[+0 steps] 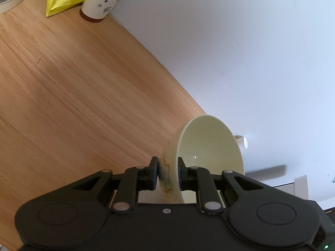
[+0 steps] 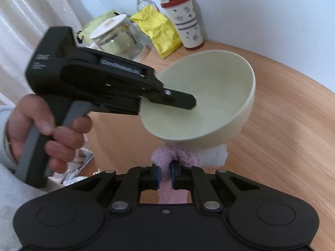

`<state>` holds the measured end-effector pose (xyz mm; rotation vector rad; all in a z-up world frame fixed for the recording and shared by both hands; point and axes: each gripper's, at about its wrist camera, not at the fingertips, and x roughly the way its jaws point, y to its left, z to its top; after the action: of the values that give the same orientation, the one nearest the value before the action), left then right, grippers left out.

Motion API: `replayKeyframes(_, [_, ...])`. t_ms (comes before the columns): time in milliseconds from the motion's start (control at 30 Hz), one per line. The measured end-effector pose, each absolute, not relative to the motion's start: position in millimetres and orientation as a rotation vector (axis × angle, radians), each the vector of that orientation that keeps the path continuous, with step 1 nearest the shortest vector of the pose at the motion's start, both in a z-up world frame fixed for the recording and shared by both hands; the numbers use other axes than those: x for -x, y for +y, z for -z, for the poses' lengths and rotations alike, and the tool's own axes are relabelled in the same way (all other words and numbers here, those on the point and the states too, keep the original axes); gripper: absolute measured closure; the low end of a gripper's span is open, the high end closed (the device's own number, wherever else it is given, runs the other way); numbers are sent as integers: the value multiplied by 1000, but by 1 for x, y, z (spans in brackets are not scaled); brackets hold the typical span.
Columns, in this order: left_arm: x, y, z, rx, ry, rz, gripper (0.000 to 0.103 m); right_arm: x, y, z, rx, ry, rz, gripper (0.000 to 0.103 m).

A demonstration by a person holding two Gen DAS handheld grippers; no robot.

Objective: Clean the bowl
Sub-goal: 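Wipe the cloth under the bowl's outside with the right gripper while the left gripper holds it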

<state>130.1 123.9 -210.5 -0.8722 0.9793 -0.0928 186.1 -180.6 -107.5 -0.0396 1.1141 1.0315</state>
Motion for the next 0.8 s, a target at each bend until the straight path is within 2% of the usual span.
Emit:
replayKeyframes(467, [-136,122,217,885,1015,82,87,-185,-170,123,167,1096,-972,92])
replayKeyframes(800, [-143,119,217,865,1004,51,87,-187,-170,110,82,1092,-1020,92])
